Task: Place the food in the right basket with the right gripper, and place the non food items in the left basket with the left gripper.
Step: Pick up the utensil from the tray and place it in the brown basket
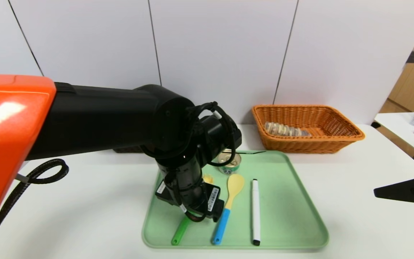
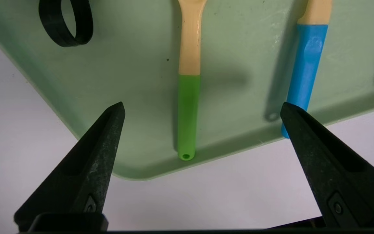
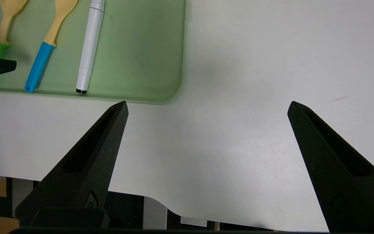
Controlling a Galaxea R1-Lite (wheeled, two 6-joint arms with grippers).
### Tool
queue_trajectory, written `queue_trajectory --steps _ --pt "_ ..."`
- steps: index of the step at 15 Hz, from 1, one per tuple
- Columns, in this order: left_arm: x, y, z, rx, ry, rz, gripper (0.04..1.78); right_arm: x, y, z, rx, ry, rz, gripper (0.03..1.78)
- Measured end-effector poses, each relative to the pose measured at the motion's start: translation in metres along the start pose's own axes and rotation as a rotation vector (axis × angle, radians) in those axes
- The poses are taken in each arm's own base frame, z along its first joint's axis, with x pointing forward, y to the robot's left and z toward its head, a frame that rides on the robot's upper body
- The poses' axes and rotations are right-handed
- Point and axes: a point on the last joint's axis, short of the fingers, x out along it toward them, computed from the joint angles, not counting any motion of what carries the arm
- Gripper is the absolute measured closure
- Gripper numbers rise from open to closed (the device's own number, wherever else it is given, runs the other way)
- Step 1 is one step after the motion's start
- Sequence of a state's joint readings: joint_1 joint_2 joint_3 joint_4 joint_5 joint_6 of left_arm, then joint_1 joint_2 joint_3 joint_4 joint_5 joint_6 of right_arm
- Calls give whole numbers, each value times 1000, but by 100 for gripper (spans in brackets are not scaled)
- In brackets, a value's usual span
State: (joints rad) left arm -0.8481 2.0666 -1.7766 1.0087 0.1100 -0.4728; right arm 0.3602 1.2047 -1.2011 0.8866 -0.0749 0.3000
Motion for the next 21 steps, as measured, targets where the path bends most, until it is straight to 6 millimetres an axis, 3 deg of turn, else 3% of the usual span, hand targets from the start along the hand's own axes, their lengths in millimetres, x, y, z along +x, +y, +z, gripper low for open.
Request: queue_trajectory --steps 8,21 --pt "19 6 8 -42 37 32 13 -4 -1 -3 0 -14 5 11" --pt "30 1 17 -44 31 33 13 -4 -2 -7 -1 -10 4 11"
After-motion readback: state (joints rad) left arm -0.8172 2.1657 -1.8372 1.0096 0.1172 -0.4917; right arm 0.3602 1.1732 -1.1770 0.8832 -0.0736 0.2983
